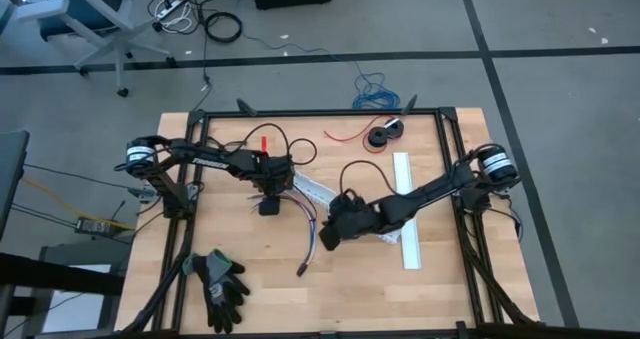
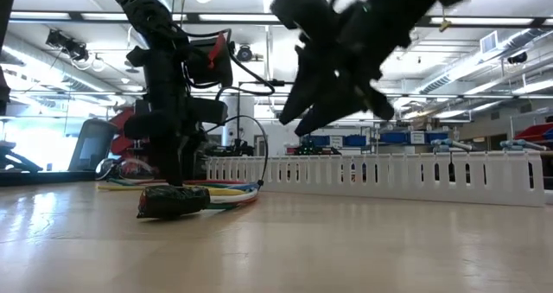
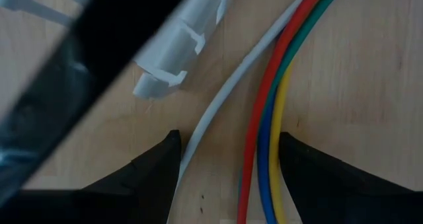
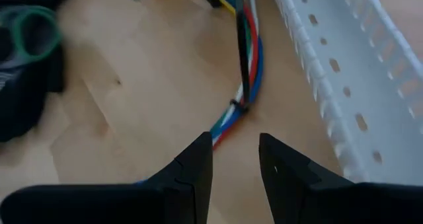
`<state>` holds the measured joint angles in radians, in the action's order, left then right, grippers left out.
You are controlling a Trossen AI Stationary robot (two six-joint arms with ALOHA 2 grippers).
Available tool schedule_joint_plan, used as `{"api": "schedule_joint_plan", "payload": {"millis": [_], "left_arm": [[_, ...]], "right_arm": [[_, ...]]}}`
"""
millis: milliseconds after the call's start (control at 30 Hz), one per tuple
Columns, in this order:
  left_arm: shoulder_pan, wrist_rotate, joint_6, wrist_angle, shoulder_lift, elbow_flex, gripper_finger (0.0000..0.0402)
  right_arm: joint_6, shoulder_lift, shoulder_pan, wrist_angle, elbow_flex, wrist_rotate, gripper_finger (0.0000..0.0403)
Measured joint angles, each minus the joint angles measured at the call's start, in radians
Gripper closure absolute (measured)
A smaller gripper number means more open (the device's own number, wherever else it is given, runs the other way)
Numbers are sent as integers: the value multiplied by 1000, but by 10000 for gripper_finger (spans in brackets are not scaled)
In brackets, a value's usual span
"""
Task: Ziptie cables
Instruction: Put the zip tied cable wires into the white cable duct
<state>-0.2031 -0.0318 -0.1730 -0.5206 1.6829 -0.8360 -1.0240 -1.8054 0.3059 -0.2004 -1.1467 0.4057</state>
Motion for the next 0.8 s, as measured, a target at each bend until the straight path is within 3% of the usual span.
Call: {"api": "schedule_joint_plan", "payload": {"millis": [167,333,567,800], "left_arm": [[0,1,-2,-2,0,0,140],[1,1,-11,-13,0,-1,140],[1,-2,-43,-36,0,-2,140],[1,-2,-52,-40,-1,-2,140]], "right_arm": [[-147,-116,19,-112,-179,-5,291],[-244,-263,12,-163,-326,-135,291],[-401,-369,22,-525,-549,-107,291],[-456,-460,27,-518,-655,-139,291]]}}
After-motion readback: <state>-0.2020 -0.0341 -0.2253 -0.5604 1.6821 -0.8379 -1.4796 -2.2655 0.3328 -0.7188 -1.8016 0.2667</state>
